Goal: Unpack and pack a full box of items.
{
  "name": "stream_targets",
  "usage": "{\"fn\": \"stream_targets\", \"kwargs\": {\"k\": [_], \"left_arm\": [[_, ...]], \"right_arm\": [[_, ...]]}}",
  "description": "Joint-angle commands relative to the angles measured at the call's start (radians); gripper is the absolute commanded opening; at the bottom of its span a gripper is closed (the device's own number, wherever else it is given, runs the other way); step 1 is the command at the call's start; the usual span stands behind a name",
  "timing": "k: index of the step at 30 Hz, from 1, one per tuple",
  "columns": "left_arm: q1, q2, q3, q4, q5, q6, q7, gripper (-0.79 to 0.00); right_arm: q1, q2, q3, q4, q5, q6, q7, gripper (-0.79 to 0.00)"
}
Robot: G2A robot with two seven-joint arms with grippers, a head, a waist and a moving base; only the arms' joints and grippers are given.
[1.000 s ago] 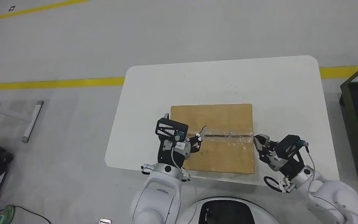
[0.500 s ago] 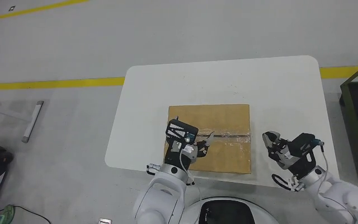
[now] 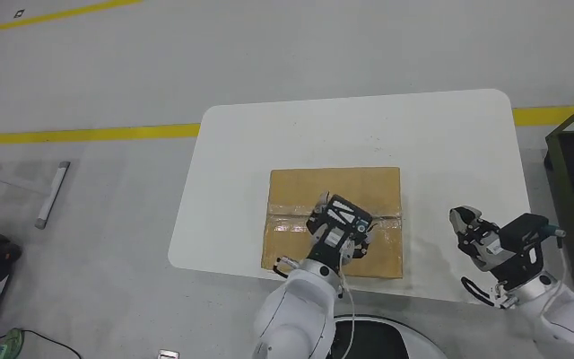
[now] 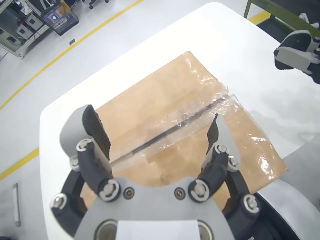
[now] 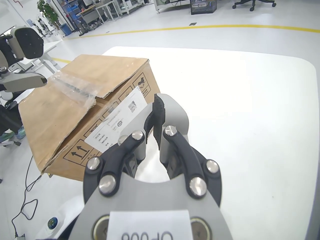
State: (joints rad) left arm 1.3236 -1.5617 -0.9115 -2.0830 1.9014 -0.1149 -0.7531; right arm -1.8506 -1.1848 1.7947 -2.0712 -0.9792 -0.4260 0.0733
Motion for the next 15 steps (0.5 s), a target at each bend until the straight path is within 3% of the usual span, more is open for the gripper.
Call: {"fn": "stream_targets", "kwargs": {"k": [1, 4, 7, 15], "left_arm": [[-0.025, -0.005, 0.019, 0.028, 0.015, 0.011, -0.03, -0.283], [-0.056, -0.012, 0.041, 0.055, 0.03, 0.004, -0.068, -0.246], [-0.074, -0.017, 0.052, 0.064, 0.02, -0.012, -0.102, -0.095], [-0.072, -0.021, 0.072, 0.027, -0.02, -0.088, -0.179, -0.046]], "right_arm": [[-0.004, 0.0, 0.005, 0.003, 0.003, 0.002, -0.002, -0.785], [-0.01, 0.0, 0.012, 0.007, 0.006, 0.002, -0.008, -0.785], [-0.015, 0.0, 0.018, 0.01, 0.01, 0.005, -0.011, -0.785], [-0.024, -0.001, 0.023, 0.006, 0.011, 0.011, -0.016, -0.785]]}}
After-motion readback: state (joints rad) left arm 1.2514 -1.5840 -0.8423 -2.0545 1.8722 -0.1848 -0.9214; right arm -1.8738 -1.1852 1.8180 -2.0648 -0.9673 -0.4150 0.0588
